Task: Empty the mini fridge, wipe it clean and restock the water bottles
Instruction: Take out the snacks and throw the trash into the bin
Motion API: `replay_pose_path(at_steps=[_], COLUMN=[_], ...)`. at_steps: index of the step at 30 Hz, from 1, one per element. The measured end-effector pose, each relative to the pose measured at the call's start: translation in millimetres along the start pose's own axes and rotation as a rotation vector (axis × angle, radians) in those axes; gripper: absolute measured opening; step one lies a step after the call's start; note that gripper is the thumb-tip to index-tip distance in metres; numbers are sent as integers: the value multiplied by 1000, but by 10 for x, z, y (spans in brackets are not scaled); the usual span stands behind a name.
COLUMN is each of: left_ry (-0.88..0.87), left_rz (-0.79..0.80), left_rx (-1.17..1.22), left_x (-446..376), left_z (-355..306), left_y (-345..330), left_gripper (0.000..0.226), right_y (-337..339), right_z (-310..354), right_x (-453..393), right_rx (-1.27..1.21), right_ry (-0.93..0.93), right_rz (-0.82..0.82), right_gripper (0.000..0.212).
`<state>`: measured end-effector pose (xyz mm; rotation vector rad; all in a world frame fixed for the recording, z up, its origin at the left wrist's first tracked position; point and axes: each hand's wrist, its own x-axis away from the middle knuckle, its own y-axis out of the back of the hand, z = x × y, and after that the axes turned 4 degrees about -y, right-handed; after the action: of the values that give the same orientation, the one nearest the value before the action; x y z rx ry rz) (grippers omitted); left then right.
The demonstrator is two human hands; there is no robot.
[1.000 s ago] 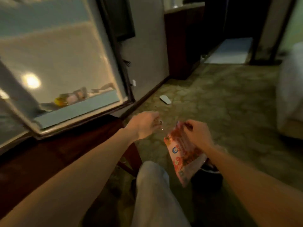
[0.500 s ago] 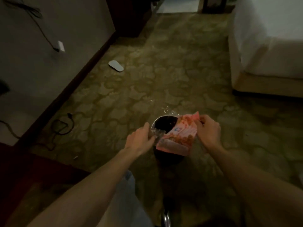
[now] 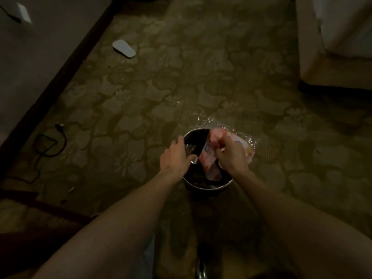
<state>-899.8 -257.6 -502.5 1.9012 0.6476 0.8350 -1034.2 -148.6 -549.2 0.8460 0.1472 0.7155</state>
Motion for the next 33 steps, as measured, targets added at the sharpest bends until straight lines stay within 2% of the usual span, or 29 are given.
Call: replay_pose_path(at_steps=[2, 5, 7, 9, 15, 21, 27, 33], left_ry=[30, 49, 59, 71, 34, -82, -106, -69], left_rz=[39, 131, 212, 242, 186, 147, 87, -72], left_rx=[-15, 82, 173, 235, 303, 182, 52, 14], left_x=[-102, -182, -174, -133, -38, 190, 677, 1451], left_z=[-9, -43, -33, 45, 241, 217, 247, 375], left_y=[-146, -359, -453, -503, -391, -21, 578, 1288], left_gripper=[67, 79, 76, 71, 55, 42, 47, 57], right_y=[-179, -345, -413, -457, -432, -211, 215, 623], right_z=[-89, -196, -238, -237, 65, 319, 669, 1356], right_x=[12, 75, 120, 139, 130, 312, 713, 1197], right_rx=[3, 32, 126, 202, 93, 255, 359, 462], right_ry=[-80, -158, -163, -142, -87, 83, 189, 365], right_rz=[102, 292, 441, 518, 411, 357, 319, 317], right_gripper=[11, 8, 9, 12, 25, 38, 43, 47])
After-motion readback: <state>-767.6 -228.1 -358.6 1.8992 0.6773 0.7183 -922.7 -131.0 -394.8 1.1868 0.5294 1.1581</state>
